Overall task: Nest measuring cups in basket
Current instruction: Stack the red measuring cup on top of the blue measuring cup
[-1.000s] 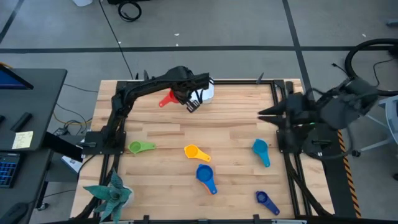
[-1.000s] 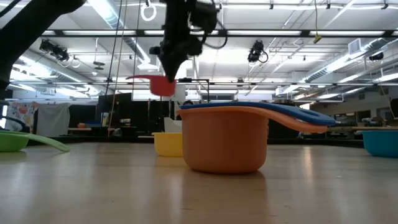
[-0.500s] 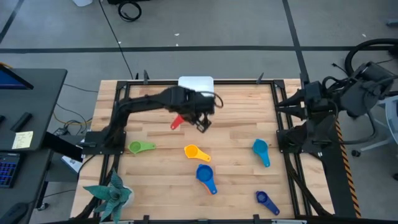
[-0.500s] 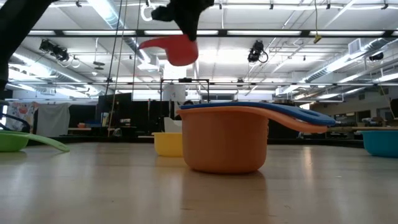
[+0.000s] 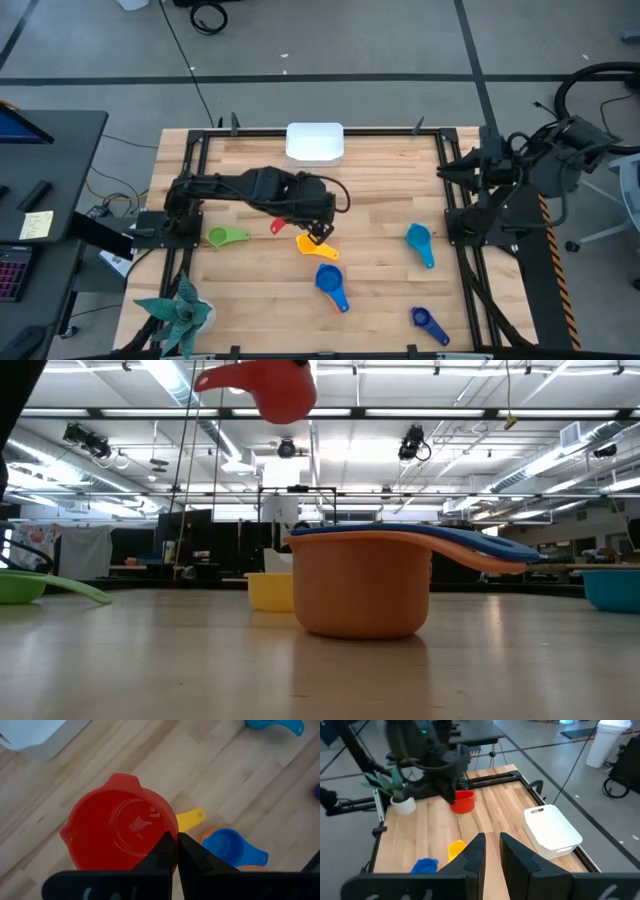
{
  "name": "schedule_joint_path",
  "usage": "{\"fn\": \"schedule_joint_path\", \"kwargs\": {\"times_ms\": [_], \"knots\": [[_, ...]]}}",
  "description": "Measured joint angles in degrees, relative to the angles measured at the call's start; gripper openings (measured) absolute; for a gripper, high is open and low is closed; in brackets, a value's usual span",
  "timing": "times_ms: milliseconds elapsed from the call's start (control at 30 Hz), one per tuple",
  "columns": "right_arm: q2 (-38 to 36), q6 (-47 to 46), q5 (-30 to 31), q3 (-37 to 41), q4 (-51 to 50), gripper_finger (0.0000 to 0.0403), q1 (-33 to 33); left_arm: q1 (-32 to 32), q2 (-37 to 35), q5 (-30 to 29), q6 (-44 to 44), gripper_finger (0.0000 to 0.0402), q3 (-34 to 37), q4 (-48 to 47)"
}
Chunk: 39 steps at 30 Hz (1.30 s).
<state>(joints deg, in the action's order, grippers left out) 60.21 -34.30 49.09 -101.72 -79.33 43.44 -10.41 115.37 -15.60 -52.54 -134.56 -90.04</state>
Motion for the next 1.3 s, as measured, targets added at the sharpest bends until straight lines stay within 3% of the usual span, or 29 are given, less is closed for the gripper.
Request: {"fn": "schedule_joint_path", "kwargs": {"times_ms": [167,467,700,1000,1300], "knots": [[-3.4,-0.5,1.0,6.3,0.5,0.0062,0.0,-2.5,0.0,-0.4,-9.9,0.0012,0.0,0.0],[-13.9,0.0,0.7,16.1,0.4,0.0062,0.0,-8.8,2.5,-6.7,-37.7,0.0012,0.1,1.5],[-23.3,3.3,-4.9,19.1,3.8,0.0062,0.0,-11.7,5.4,-6.6,-52.6,0.0012,0.1,6.5],[-27.5,14.3,-8.4,21.4,9.9,0.0054,0.0,-11.7,12.4,-3.8,-57.7,0.0012,0.1,15.2],[-27.3,14.9,-9.1,21.9,10.7,0.0054,0.0,-12.4,17.6,-0.7,-60.8,0.0012,0.1,19.8]]}}
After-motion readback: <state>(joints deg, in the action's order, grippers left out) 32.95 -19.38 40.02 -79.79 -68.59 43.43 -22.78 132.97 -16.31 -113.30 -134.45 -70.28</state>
